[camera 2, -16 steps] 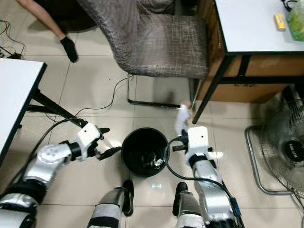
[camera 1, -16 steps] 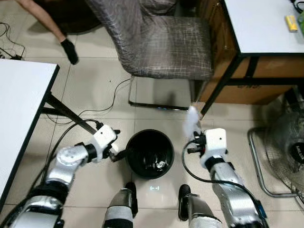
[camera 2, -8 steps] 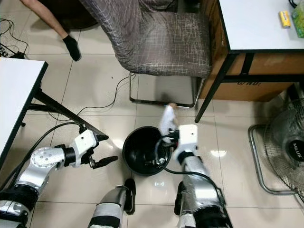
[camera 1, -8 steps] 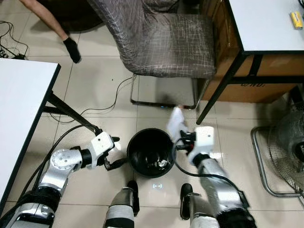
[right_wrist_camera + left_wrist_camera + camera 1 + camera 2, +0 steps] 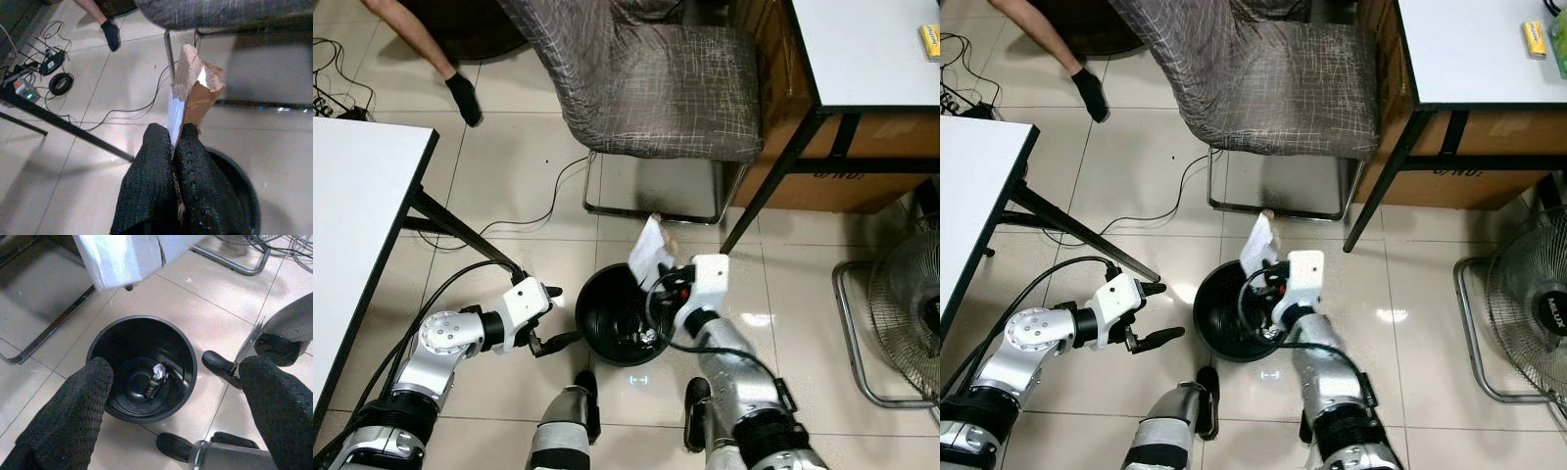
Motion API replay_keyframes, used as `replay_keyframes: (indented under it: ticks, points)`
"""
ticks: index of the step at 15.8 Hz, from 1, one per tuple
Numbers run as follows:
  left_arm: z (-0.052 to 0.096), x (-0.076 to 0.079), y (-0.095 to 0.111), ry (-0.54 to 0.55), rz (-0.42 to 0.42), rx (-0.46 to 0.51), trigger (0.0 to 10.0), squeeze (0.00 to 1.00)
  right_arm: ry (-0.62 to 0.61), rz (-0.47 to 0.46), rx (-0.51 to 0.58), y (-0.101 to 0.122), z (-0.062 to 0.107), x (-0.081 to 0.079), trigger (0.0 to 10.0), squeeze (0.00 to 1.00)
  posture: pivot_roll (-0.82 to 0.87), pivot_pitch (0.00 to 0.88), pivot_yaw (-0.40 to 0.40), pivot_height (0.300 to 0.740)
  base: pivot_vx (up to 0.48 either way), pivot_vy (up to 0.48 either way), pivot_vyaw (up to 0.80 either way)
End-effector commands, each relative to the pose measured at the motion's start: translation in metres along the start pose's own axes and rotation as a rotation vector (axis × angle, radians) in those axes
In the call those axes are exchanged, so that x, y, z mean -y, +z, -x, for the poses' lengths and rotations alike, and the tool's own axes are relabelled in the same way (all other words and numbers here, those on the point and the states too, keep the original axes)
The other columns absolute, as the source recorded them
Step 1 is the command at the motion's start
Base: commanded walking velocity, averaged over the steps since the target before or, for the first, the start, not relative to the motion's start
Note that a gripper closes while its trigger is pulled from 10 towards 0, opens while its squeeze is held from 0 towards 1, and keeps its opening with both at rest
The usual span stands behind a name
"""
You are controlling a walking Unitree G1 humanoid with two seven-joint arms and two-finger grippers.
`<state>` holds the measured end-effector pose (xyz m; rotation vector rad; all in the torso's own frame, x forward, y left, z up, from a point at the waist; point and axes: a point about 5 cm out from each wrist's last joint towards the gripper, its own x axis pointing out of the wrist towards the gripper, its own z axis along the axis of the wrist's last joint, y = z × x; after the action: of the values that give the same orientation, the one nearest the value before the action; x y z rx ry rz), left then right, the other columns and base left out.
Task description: Picking trash to rubbish bin
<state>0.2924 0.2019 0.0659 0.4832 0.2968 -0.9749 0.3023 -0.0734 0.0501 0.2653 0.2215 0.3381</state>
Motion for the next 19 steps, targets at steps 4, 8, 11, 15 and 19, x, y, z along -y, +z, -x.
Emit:
replay_keyframes:
  ticks: [4,8,11,15,19]
  points:
    - [-0.001,0.008,-0.008,-0.025,0.006,-0.036,10.0,0.0,-0.063,-0.067,-0.128,-0.032,0.004,-0.001,10.0,0.0,0.24,0.386,0.076,0.74,0.0,0.0,0.0]
    - [-0.003,0.009,-0.008,-0.026,0.007,-0.035,10.0,0.0,-0.105,-0.114,-0.211,-0.06,0.016,-0.003,10.0,0.0,0.23,0.381,0.074,0.74,0.0,0.0,0.0]
    - [-0.004,0.009,-0.008,-0.027,0.007,-0.038,10.0,0.0,-0.145,-0.135,-0.251,-0.076,0.027,0.0,10.0,0.0,0.23,0.381,0.074,0.74,0.0,0.0,0.0]
    - [-0.005,0.009,-0.008,-0.029,0.007,-0.045,10.0,0.0,-0.231,-0.113,-0.272,-0.084,0.037,0.019,10.0,0.0,0.23,0.378,0.08,0.74,0.0,0.0,0.0]
    - [-0.005,0.009,-0.009,-0.029,0.006,-0.049,10.0,0.0,-0.327,-0.084,-0.286,-0.087,0.047,0.041,10.0,0.0,0.23,0.379,0.082,0.74,0.0,0.0,0.0]
